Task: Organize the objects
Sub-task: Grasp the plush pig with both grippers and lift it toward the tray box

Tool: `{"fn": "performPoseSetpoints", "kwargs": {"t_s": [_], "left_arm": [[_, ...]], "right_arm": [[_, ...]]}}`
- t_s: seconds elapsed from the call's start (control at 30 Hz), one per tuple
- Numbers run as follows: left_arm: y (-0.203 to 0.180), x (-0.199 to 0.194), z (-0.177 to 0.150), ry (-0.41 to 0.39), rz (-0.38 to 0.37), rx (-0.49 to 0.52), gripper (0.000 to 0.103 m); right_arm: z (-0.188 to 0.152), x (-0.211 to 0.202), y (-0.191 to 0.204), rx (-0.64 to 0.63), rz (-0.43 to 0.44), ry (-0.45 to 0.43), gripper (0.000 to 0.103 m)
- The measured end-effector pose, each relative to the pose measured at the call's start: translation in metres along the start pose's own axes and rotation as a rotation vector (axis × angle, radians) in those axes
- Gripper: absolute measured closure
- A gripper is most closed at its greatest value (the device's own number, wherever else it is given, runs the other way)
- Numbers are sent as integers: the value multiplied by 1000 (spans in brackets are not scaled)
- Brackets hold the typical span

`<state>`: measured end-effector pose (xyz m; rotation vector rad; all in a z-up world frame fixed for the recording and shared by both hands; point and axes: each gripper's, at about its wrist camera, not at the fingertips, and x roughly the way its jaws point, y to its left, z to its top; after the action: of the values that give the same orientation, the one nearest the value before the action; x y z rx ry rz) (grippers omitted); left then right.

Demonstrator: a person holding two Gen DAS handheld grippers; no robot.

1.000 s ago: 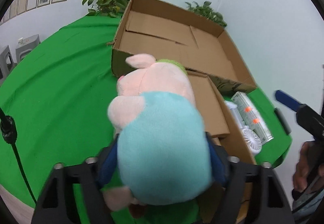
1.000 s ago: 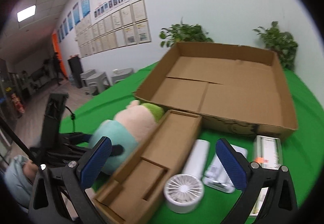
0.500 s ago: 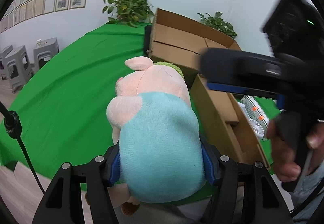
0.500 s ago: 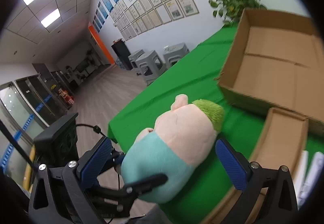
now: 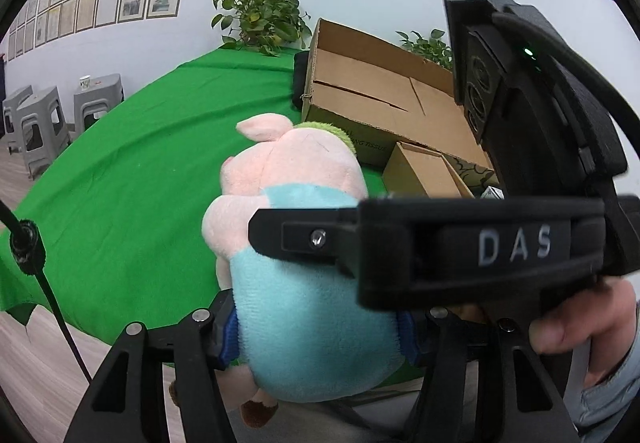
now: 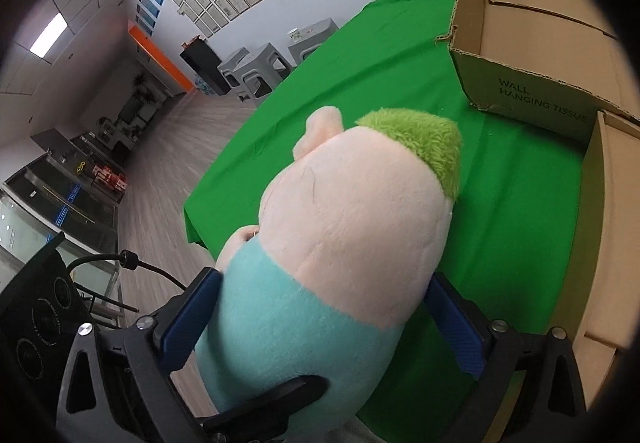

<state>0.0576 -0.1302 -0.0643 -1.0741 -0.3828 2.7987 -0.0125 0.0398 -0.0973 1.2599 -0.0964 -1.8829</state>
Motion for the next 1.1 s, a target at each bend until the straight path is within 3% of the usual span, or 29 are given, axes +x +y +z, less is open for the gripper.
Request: {"fn": "performPoseSetpoints", "kwargs": {"t_s": [0.23,0.3,0.47,0.6,0.73,0.87,0.93,1.1], "left_arm": [[-34,-5,29,-64,20,82,48],[-51,-9,54,-130,19,137,48],[-96,-30,144,-404,-19,259,48],[-120,-22,207,-496,-87,305,48],[-131,13,245,-451,-107,302,48],[-133,72,267,-361,-98,287,48],[-131,121,284,-311,-83,274,48],[-115,220,282,-165,-58,231,48]], "right_arm": [[8,-18,2,-9,28,-100,29],[22,-35,6,-33,14,-169,31],[87,-118,31,-208,-71,-406,34],[132,-174,35,-270,-146,-547,36],[166,-185,13,-257,-172,-564,36],[186,-160,-26,-229,-167,-505,36],[186,-150,-48,-208,-146,-465,37],[179,-101,-104,-144,-100,-360,37]]}}
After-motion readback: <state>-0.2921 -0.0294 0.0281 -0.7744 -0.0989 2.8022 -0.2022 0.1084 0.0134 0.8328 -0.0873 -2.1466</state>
